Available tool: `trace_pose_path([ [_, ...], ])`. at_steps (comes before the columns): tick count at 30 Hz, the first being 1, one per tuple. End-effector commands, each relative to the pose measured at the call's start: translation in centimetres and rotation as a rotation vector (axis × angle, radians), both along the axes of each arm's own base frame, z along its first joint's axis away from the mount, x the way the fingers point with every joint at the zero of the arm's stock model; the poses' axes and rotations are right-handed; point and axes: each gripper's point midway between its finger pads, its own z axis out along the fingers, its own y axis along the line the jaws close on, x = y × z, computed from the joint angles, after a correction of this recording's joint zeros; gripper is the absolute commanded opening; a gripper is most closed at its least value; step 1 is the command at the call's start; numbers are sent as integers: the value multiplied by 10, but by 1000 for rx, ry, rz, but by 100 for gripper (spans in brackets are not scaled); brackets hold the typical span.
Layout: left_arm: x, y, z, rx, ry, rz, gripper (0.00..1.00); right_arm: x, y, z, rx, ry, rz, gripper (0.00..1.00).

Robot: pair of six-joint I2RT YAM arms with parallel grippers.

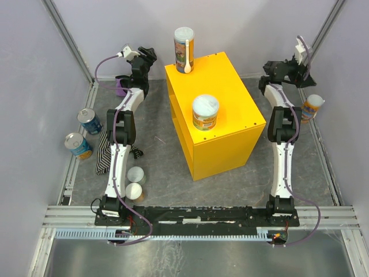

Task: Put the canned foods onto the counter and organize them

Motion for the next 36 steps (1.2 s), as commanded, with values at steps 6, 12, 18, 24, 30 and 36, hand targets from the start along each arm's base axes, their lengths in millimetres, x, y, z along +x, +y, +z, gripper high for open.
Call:
trace_pose_path([
  [6, -7, -2, 27, -9, -17, -9, 70, 27, 61, 25, -1, 205, 113, 100],
  [12, -11, -4, 39, -16, -10, -13, 70, 40, 70, 34, 82, 155, 492, 100],
  [18, -17, -5, 54, 3, -10, -22, 70, 19, 46, 9, 255, 98, 445, 100],
  [24, -18, -9, 53, 22, 4, -46, 70, -12, 14, -19, 478, -42, 363, 100],
  [30, -18, -13, 55, 23, 6, -60, 70, -35, -2, -32, 551, -103, 272, 100],
  [36, -19, -17, 55, 23, 8, -69, 70, -50, -10, -36, 570, -127, 204, 100],
])
